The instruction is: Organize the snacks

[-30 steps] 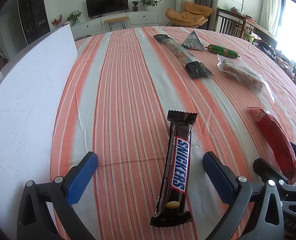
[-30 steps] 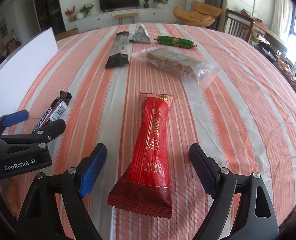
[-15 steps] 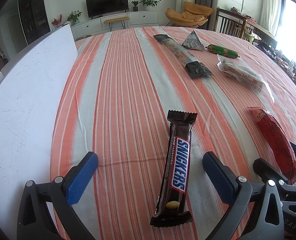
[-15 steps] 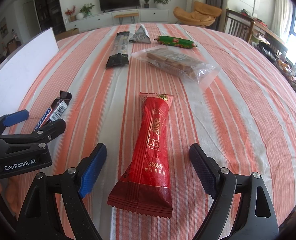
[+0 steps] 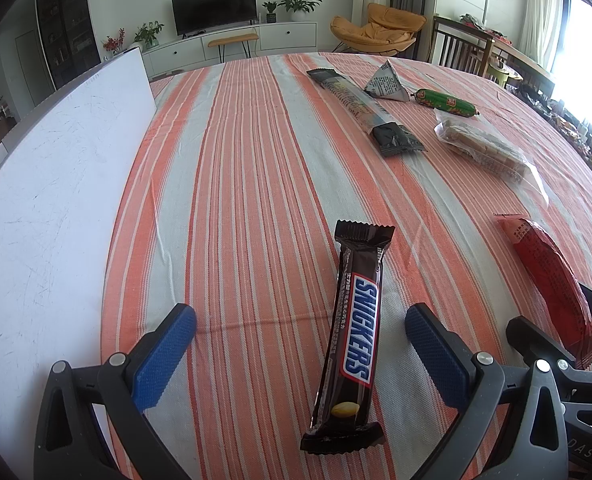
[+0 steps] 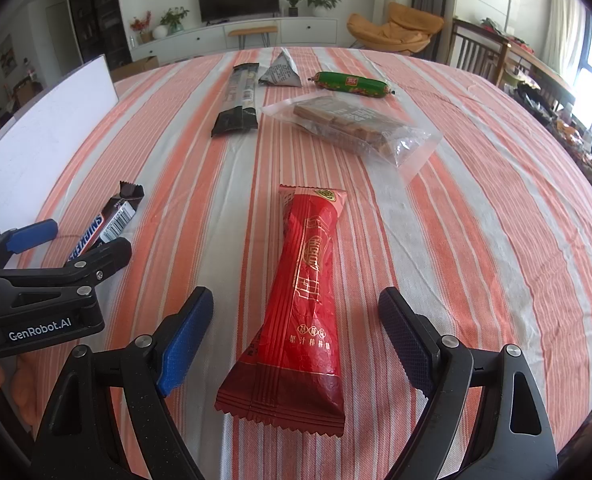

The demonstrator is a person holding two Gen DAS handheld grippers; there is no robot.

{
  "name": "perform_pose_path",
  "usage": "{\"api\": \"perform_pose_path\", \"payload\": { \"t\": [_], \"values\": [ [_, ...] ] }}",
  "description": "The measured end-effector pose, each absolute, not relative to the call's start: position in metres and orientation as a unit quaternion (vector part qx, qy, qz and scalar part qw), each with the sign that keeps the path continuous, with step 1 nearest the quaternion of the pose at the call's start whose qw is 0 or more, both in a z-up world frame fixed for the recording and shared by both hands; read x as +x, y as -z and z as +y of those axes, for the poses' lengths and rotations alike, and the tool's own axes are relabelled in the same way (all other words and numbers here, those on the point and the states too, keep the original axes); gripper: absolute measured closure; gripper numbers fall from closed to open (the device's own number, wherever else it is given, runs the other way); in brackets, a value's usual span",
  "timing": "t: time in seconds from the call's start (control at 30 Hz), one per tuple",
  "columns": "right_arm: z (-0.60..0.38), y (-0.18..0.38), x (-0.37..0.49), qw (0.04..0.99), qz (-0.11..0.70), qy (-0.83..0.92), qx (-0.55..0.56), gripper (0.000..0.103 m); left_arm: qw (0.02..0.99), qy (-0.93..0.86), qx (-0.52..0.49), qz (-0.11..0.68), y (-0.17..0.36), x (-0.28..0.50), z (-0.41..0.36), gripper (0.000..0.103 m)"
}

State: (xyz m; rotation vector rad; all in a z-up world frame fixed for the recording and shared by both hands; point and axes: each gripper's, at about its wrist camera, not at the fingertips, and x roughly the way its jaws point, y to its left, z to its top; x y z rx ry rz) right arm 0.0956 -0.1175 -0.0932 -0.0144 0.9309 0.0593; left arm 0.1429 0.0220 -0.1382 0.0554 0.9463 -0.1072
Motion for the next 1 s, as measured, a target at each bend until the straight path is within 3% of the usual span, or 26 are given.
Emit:
{"api": "perform_pose_path", "payload": {
  "t": [0.9, 0.97, 1.0],
  "values": [
    [-0.1173, 0.0935, 0.0959, 0.893, 0.449, -0.028, -0.007, 0.015, 0.880, 0.057, 0.028, 0.471, 0.1368, 0.1450, 0.0212, 0.000],
    [-0.1172, 0.0934, 0.0961, 0.893, 0.449, -0.028, -0.007, 0.015, 0.869, 0.070, 0.032, 0.488, 0.1346, 0.1466, 0.0184, 0.002],
    [-0.1172, 0.0935, 0.0959, 0.893, 0.449, -0.029, -0.007, 0.015, 0.867, 0.077, 0.034, 0.492, 0.1329, 0.1464, 0.0166, 0.008]
  ]
}}
